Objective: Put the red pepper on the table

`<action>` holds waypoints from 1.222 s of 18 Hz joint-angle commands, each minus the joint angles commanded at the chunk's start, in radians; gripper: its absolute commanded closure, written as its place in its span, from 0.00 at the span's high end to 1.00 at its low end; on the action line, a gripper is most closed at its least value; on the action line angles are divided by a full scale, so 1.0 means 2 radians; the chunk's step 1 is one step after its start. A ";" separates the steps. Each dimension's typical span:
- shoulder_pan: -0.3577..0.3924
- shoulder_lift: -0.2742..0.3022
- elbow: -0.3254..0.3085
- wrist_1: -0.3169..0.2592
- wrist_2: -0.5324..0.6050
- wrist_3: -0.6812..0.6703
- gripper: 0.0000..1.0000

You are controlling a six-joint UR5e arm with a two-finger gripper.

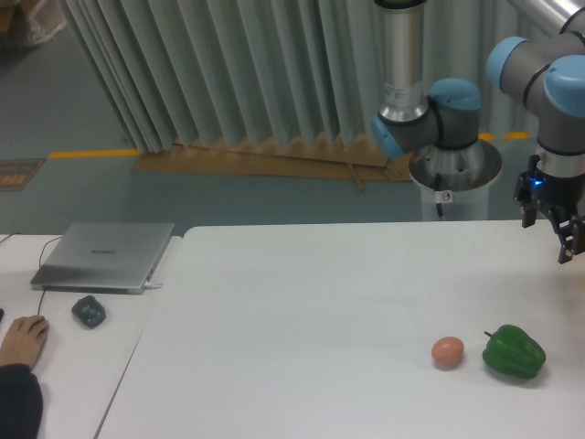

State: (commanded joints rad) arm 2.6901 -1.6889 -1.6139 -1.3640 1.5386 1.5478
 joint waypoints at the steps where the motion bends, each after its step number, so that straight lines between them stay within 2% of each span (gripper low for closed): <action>1: 0.003 -0.003 0.009 0.001 0.002 0.005 1.00; 2: 0.016 -0.021 0.020 0.002 0.014 0.012 1.00; 5: 0.037 -0.031 0.019 0.022 0.028 0.023 1.00; 8: 0.050 -0.038 0.021 0.031 0.029 0.002 1.00; 9: 0.066 -0.040 0.018 0.032 0.029 -0.031 1.00; 11: 0.075 -0.044 0.022 0.035 0.028 -0.080 1.00; 13: 0.075 -0.052 0.030 0.048 0.025 -0.106 1.00; 15: 0.072 -0.060 0.034 0.055 0.026 -0.187 1.00; 16: 0.071 -0.064 0.038 0.069 0.026 -0.210 1.00; 19: 0.066 -0.077 0.040 0.104 0.028 -0.216 1.00; 22: 0.066 -0.096 0.050 0.114 0.039 -0.218 1.00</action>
State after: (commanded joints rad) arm 2.8225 -1.8806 -1.5141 -1.1367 1.6167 1.1121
